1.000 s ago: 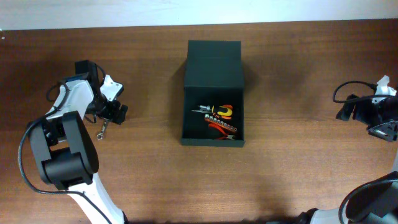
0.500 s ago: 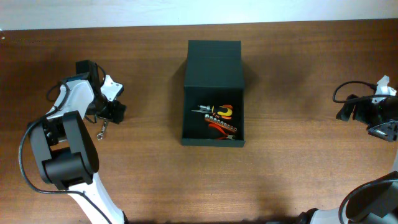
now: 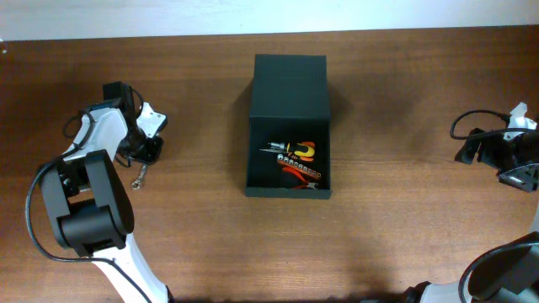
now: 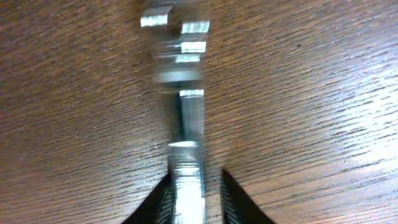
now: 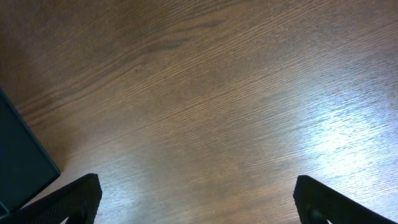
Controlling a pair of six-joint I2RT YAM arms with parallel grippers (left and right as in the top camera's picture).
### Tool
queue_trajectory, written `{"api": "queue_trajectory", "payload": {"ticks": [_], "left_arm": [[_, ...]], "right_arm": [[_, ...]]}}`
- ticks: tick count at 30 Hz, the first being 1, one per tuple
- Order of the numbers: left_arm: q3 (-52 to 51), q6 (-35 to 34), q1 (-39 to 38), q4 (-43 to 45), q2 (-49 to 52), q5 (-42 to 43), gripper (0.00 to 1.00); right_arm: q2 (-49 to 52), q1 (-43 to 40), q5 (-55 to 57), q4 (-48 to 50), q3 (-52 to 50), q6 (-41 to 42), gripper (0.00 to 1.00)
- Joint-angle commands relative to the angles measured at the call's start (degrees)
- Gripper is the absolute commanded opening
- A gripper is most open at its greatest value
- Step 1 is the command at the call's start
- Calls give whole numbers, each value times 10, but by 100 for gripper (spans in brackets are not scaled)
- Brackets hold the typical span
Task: Pack container
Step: 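Lower the left gripper and grasp the chrome wrench, then carry the wrench into the box with the left gripper and release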
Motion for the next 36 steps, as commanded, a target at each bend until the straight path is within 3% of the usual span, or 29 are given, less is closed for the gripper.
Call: {"api": "queue_trajectory", "payload": {"ticks": [1,5,8,17,24,33,36], "left_arm": [[-6,1,1,-4,26,-11,13],[-6,1,0,-5,26,-7,12],[-5,1,-6,-7,26,6,2],[50,-20,-69,-53,24,6,2],[186,-21,-134,-156,22,7,2],[444,-32,-203,-280,16,60,2],[503,2,-244,-306,16,60,2]], "right_arm": [[-7,2,-6,-2,-1,3,99],[-7,2,-5,-2,-1,3,99],[-7,2,-6,-2,-1,3,99],[-7,2,-5,-1,-1,3,99],[-7,2,-5,2,-1,3,99],[-7,2,-5,0,-1,3,99],[-7,2,-5,0,-1,3,99]]}}
